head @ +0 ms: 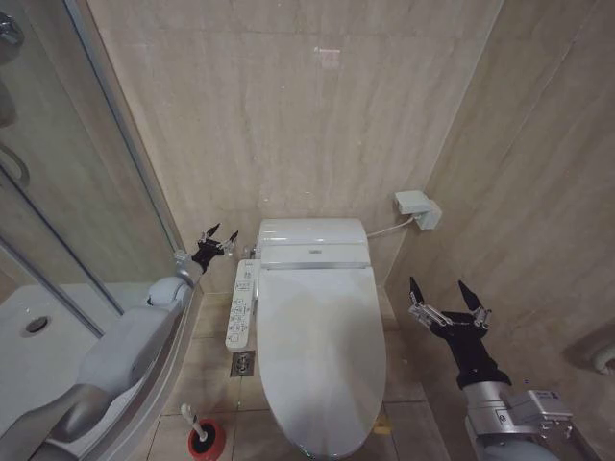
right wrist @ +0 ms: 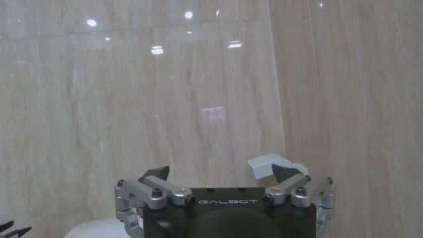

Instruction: Open the toilet lid, clean the toilet bowl with a toilet brush, close the toilet lid, and flush.

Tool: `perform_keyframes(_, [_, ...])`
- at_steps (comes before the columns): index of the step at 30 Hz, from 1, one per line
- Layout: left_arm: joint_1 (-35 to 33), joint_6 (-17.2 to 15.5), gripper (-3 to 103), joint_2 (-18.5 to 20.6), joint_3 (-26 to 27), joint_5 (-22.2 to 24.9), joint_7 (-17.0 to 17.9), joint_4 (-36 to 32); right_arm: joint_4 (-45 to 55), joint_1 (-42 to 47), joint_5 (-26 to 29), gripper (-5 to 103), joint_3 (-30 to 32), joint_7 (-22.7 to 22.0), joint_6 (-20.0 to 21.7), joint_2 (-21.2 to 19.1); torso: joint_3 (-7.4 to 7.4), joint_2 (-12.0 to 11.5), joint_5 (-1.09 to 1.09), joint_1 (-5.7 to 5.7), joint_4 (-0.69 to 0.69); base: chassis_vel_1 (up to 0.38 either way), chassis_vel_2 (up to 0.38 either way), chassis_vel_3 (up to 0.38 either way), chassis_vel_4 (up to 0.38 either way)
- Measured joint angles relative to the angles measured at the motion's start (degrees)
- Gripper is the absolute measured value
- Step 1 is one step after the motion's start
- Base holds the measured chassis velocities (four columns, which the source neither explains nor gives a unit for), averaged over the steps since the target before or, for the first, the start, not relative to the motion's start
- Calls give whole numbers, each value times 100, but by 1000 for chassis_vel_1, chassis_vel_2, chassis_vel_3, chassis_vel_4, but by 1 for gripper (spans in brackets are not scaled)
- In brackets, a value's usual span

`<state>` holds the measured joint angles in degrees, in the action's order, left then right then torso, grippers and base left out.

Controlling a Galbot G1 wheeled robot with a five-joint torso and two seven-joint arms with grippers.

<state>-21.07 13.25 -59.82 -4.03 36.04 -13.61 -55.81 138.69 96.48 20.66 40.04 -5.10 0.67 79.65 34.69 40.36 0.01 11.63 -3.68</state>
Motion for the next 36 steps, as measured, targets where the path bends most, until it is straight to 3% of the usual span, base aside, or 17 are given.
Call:
perform_keyframes(2, [44, 9, 86, -8, -32, -21, -63, 90, 0, 0, 0, 100, 0, 0, 0, 0, 0, 0, 0, 0, 0, 0, 0, 0, 0])
perform_keyframes(3, [117, 66, 59, -12, -83, -46, -229, 260, 0, 0, 0, 100, 0, 0, 0, 0, 0, 0, -1, 0, 2, 0, 0, 0, 0])
perform_keyframes(5, [200, 161, 59, 4, -145, -129, -552, 513, 0, 0, 0, 100, 0, 0, 0, 0, 0, 0, -1, 0, 2, 0, 0, 0, 0])
perform_keyframes(9, [206, 223, 59, 79, -198, -170, -786, 620, 0, 0, 0, 100, 0, 0, 0, 0, 0, 0, -1, 0, 3, 0, 0, 0, 0])
perform_keyframes(10, [188, 241, 32, 98, -204, -175, -823, 619, 0, 0, 0, 100, 0, 0, 0, 0, 0, 0, 0, 0, 2, 0, 0, 0, 0])
perform_keyframes(16, [37, 307, 32, 137, -227, -257, -954, 503, 0, 0, 0, 100, 0, 0, 0, 0, -1, 1, -2, -2, 1, 0, 0, 0, 0])
perform_keyframes(17, [35, 315, 5, 134, -229, -268, -968, 492, 0, 0, 0, 100, 0, 0, 0, 0, -1, 1, -2, -2, 1, 0, 0, 0, 0])
perform_keyframes(24, [50, 320, 5, 128, -257, -277, -1002, 463, 0, 0, 0, 100, 0, 0, 0, 0, -2, 2, 0, -3, 1, -51, 45, 45, -57])
perform_keyframes(25, [51, 320, 0, 129, -265, -277, -1018, 461, 0, 0, 0, 100, 0, 0, 0, 0, -1, 1, 0, -2, 0, -133, 99, 177, -135])
perform_keyframes(28, [52, 322, 0, 130, -275, -277, -1050, 459, 0, 0, 0, 100, 0, 0, 0, 0, -1, 1, -1, -2, 1, -177, 156, 204, -184])
perform_keyframes(36, [-87, 363, 0, 125, -278, -273, -1304, 454, 0, -1, 0, 100, 0, 0, 0, 0, 2, -1, -1, 4, 1, -142, 147, 134, -124])
